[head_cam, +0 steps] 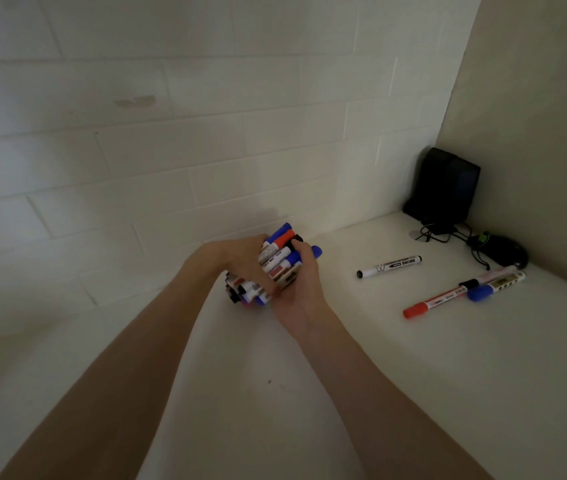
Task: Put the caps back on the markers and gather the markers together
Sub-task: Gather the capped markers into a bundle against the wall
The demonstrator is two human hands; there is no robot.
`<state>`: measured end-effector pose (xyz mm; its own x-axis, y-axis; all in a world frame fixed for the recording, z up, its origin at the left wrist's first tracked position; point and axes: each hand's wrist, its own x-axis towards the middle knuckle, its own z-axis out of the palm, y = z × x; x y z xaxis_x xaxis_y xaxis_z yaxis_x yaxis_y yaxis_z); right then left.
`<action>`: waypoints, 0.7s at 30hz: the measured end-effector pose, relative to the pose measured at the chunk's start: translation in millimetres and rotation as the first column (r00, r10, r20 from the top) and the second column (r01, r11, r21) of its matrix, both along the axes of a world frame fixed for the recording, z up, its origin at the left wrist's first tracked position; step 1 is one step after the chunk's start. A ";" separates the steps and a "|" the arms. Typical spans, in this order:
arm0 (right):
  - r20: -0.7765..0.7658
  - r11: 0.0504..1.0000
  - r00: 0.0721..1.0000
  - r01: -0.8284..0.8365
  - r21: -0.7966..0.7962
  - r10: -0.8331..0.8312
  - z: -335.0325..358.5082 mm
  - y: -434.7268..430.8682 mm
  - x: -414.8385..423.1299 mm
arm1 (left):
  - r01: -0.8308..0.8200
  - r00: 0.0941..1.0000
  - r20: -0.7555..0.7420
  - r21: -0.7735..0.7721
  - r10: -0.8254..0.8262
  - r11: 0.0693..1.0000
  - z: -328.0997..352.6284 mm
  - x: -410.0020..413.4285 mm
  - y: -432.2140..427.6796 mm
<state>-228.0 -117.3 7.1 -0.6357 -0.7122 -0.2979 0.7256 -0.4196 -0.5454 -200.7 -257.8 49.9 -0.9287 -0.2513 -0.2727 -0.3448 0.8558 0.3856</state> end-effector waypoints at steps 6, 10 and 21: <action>-0.256 0.894 0.966 0.094 0.437 0.024 6.0 -12.6 -9.2 | -0.058 0.992 -0.107 0.115 0.071 0.992 -7.7 6.3 -2.3; -0.420 0.729 0.888 0.159 0.666 0.190 -10.3 -21.1 -28.7 | -0.105 0.984 -0.129 0.163 0.126 0.981 -13.4 6.8 2.5; -0.568 0.773 0.803 0.241 0.586 0.180 -16.8 14.1 -45.0 | -0.121 0.986 -0.123 -0.049 0.114 0.991 -25.4 -2.4 5.0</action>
<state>-273.0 -103.2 -9.7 -0.8446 -0.4843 -0.2283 0.1839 0.1380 -0.9732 -203.1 -252.8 24.5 -0.9169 -0.3722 -0.1440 -0.3984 0.8334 0.3830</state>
